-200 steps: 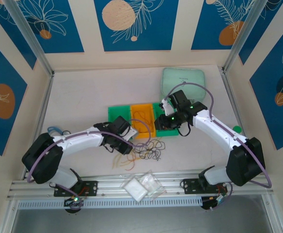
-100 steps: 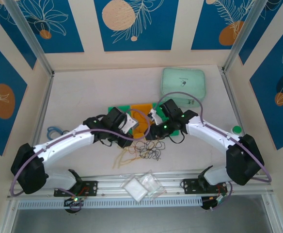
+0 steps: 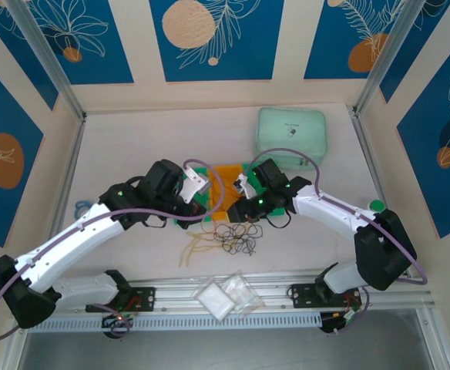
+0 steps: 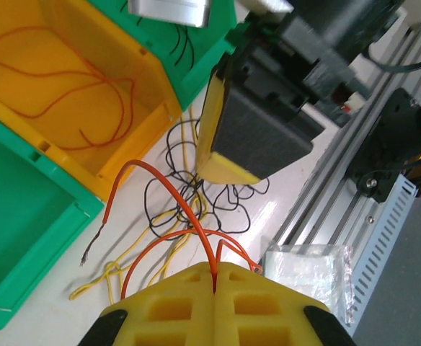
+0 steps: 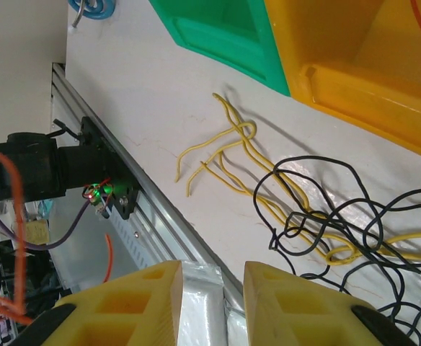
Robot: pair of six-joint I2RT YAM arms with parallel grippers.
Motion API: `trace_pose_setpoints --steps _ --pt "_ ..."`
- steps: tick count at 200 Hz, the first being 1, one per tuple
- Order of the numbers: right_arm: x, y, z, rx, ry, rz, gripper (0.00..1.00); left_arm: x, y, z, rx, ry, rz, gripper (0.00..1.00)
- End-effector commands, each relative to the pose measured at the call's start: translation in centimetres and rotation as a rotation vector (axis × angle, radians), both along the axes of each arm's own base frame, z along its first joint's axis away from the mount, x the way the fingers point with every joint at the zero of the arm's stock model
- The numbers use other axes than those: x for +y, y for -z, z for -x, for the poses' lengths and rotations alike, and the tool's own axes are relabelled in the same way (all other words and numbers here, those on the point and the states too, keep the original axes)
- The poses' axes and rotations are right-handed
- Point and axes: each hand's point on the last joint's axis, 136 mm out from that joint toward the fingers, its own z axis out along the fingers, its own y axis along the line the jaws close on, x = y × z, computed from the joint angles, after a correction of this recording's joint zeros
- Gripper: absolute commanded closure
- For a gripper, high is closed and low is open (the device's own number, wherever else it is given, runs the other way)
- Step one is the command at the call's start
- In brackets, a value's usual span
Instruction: Untangle the cables
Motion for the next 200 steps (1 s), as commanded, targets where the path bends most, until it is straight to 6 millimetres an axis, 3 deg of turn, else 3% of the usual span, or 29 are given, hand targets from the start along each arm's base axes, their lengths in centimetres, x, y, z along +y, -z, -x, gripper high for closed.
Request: trace_pose_setpoints --steps 1,35,78,148,200 --pt "-1.8 -1.2 -1.4 -0.046 0.101 0.009 0.71 -0.6 -2.0 -0.6 -0.053 -0.006 0.047 1.0" --pt "-6.7 -3.7 -4.0 -0.167 0.312 0.038 0.71 -2.5 -2.0 -2.6 -0.091 0.009 0.04 1.0" --pt "-10.6 -6.2 -4.3 -0.265 0.421 0.045 0.7 -4.2 0.8 -6.3 -0.088 0.015 -0.06 1.0" --pt "-10.8 -5.8 -3.8 -0.252 0.403 0.038 0.7 -5.7 5.7 -12.4 -0.122 -0.003 -0.19 1.0" --pt "-10.2 -4.9 -3.9 -0.217 0.386 0.025 0.7 -6.2 7.4 -15.8 -0.177 -0.048 -0.187 1.0"
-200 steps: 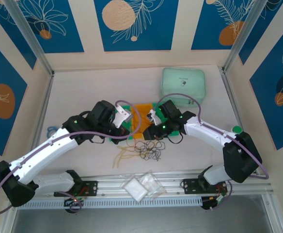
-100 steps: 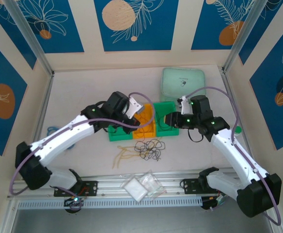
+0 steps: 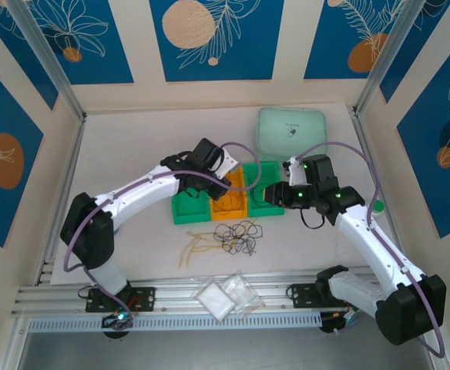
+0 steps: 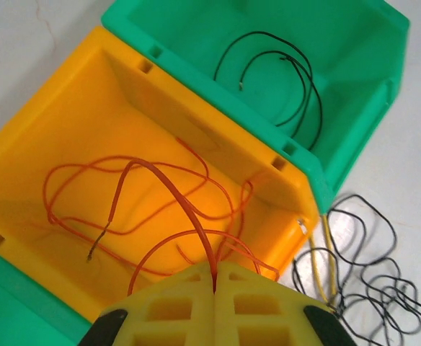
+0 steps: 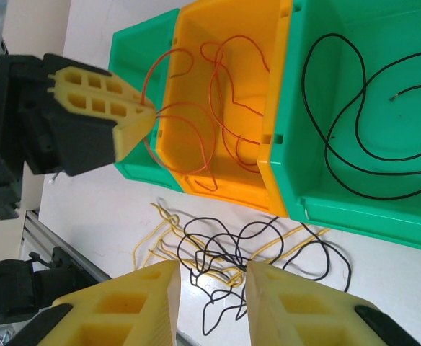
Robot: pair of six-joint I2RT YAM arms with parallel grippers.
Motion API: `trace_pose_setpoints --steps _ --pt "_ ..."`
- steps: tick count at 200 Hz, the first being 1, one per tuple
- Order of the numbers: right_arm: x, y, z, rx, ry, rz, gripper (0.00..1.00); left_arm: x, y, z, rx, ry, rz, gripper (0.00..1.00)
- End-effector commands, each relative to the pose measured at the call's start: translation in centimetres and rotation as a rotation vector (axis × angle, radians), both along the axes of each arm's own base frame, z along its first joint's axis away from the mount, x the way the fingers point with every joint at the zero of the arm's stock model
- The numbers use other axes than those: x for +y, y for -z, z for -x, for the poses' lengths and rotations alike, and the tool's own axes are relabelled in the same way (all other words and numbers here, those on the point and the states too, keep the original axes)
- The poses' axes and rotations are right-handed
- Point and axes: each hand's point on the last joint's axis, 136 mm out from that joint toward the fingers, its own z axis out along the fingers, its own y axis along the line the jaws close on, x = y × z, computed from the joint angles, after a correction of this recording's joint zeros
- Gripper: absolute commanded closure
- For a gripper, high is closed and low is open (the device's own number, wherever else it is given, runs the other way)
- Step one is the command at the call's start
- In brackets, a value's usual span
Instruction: Untangle the cables
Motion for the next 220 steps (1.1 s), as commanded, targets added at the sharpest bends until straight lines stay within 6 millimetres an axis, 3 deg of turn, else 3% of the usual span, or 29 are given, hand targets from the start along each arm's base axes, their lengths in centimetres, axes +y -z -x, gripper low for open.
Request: trace_pose_setpoints --steps 1,63,80,100,115,144,174,204,220 --pt "0.3 0.9 0.3 0.027 -0.029 -0.014 0.7 -0.5 -0.9 -2.7 -0.082 -0.014 0.029 1.0" --pt "0.8 1.6 0.2 0.053 -0.045 -0.024 0.7 -0.9 2.7 -4.7 -0.034 -0.041 0.025 0.99" --pt "1.0 1.7 0.2 0.061 -0.053 -0.025 0.7 -0.8 3.2 -4.9 -0.019 -0.048 0.035 0.9" --pt "1.2 1.8 0.2 0.066 -0.062 -0.018 0.7 -1.0 3.3 -4.9 -0.006 -0.048 0.05 0.67" --pt "1.3 2.1 0.2 0.072 -0.068 -0.009 0.7 -1.1 2.9 -4.8 -0.002 -0.047 0.069 0.61" --pt "1.6 2.5 0.5 0.083 -0.082 0.01 0.7 -1.3 0.7 -4.7 -0.028 -0.057 0.13 0.57" --pt "2.1 3.2 1.3 0.098 -0.119 0.048 0.7 -1.1 -3.9 -3.9 -0.069 -0.072 0.225 0.57" --pt "3.2 4.5 3.3 0.128 -0.211 0.127 0.69 0.1 -8.2 -1.9 -0.106 -0.092 0.316 0.57" --pt "4.0 5.5 4.7 0.157 -0.266 0.173 0.67 1.2 -8.8 -0.1 -0.083 -0.103 0.339 0.57"
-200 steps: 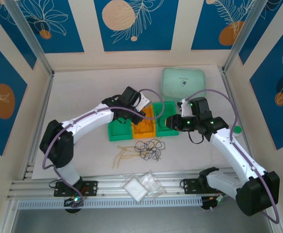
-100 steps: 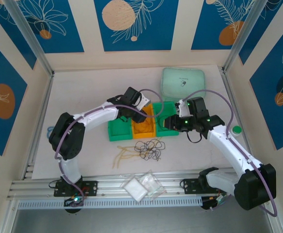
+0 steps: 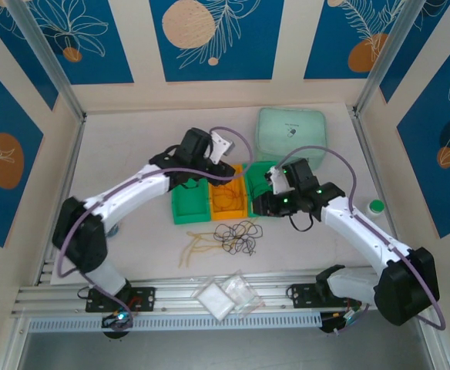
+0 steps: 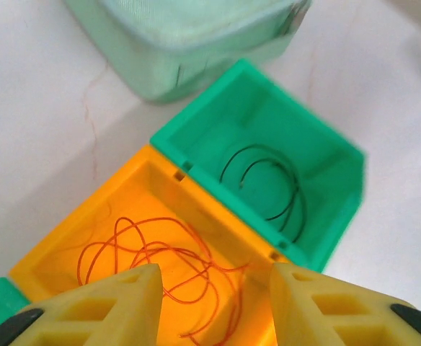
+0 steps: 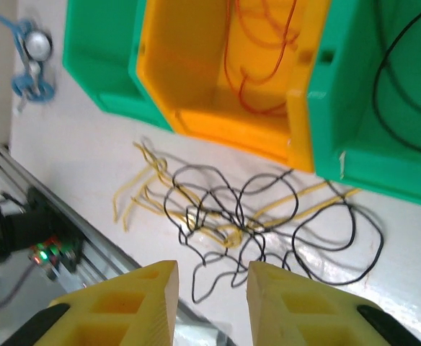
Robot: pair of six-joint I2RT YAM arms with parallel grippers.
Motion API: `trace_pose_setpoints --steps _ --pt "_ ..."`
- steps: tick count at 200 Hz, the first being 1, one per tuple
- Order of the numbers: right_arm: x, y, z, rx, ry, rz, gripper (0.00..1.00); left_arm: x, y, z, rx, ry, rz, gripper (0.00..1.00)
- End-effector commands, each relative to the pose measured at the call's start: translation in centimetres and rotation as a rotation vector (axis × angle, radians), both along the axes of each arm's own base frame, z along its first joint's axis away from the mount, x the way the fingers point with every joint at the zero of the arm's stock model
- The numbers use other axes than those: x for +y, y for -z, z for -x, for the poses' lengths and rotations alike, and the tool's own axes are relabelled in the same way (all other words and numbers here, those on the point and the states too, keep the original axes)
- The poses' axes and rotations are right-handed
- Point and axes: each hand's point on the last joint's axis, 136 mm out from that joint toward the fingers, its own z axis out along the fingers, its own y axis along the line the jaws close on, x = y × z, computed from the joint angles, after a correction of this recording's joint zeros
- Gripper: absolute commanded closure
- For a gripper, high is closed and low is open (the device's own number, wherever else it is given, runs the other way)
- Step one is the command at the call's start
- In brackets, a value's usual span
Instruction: Untangle the cables
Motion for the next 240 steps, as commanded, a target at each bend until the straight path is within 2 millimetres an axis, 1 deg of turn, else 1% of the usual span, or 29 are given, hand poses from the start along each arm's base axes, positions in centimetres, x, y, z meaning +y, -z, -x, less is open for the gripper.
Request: trace_pose_setpoints --steps 1,8,22,33,36,49,58,74,97,131,175,221,240 --pt "0.5 1.0 1.8 0.032 -0.082 0.08 0.67 1.3 -2.0 2.3 0.028 -0.012 0.078 0.57" --pt "1.0 1.5 2.4 0.043 -0.107 0.093 0.67 1.9 -2.2 3.1 0.039 -0.02 0.093 0.57" --pt "2.3 2.1 3.4 0.061 -0.151 0.107 0.67 3.2 -1.5 4.9 0.071 -0.041 0.106 0.57" --pt "3.4 2.5 3.8 0.068 -0.17 0.111 0.67 4.6 -0.4 6.2 0.1 -0.07 0.103 0.57" --pt "3.6 2.6 3.9 0.073 -0.173 0.11 0.67 4.9 -0.4 6.5 0.099 -0.077 0.104 0.57" --pt "4.9 2.9 4.1 0.088 -0.184 0.097 0.67 6.7 1.2 7.8 0.12 -0.126 0.081 0.57" --pt "5.6 3.1 4.1 0.095 -0.188 0.095 0.67 7.9 2.1 8.7 0.13 -0.149 0.06 0.57" --pt "6.3 3.6 3.8 0.107 -0.179 0.113 0.68 9.5 3.5 10.0 0.144 -0.179 0.033 0.57" --pt "6.6 4.4 3.2 0.111 -0.16 0.163 0.68 11.0 4.6 11.4 0.158 -0.2 0.015 0.57" --pt "7.4 4.8 2.5 0.102 -0.143 0.183 0.68 11.7 5.4 12.3 0.166 -0.206 0.017 0.57" --pt "7.1 5.7 1.4 0.072 -0.104 0.274 0.68 11.7 6.2 12.7 0.184 -0.201 0.014 0.57" --pt "7.2 6.7 1.4 0.087 -0.107 0.308 0.68 11.8 6.7 12.8 0.187 -0.196 0.008 0.57" --pt "7.6 7.1 1.7 0.104 -0.117 0.302 0.72 11.9 6.9 12.9 0.189 -0.195 0.005 0.57"
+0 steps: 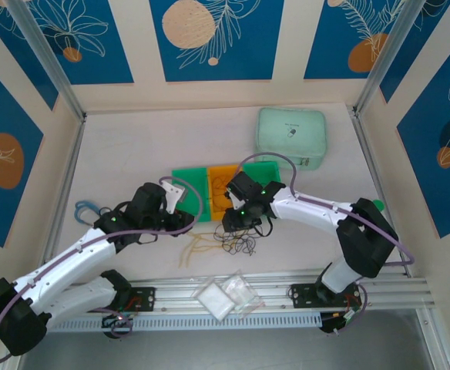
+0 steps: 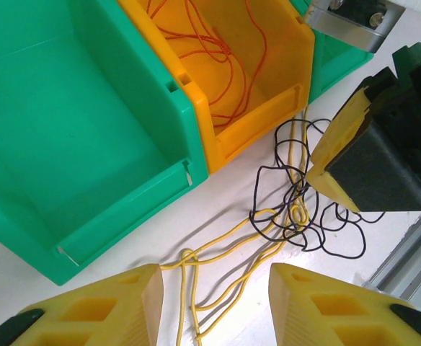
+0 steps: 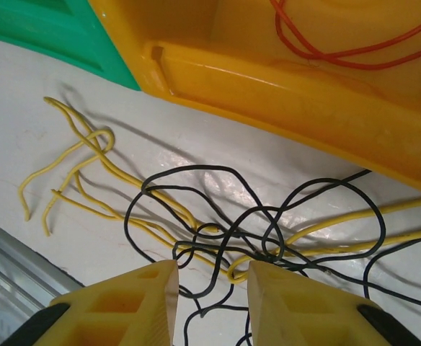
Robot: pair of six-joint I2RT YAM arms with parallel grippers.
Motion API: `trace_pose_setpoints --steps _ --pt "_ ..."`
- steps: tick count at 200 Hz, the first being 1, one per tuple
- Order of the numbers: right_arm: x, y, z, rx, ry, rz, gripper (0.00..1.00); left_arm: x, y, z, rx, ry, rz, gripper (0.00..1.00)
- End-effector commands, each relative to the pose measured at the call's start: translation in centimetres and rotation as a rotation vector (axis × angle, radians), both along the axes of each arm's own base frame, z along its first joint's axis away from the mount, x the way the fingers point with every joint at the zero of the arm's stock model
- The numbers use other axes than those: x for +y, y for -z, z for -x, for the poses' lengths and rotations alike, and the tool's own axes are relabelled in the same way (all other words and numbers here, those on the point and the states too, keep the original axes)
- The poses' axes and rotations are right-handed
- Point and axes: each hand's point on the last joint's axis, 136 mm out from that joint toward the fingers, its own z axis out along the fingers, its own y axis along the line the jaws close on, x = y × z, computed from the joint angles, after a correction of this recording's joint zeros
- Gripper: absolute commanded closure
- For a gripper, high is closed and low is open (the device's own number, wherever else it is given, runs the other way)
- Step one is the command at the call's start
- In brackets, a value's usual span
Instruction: Untangle the cables
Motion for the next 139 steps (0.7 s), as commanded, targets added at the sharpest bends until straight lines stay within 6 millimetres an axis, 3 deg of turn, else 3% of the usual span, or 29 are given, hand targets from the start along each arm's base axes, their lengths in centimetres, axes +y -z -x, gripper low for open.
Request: trace_pose_setpoints --steps 1,35,67,79,139 --pt "0.6 0.0 0.0 0.014 0.002 0.004 0.72 0.4 0.3 0.1 0.007 -0.014 0.001 0.57" --pt "1.1 0.6 0.1 0.039 -0.004 0.002 0.79 0.4 0.4 0.2 0.008 -0.013 0.0 0.57" --pt "1.1 0.0 0.3 0.045 -0.015 -0.001 1.0 0.0 0.3 0.2 0.009 0.002 0.017 0.57" --pt "0.9 -1.6 0.5 0.026 -0.023 -0.019 1.0 -0.2 -0.2 0.2 -0.001 0.01 0.033 0.58" --pt "0.4 -14.1 3.8 -0.077 -0.136 -0.256 1.0 -1.7 -2.1 -0.5 -0.06 0.064 0.088 0.6"
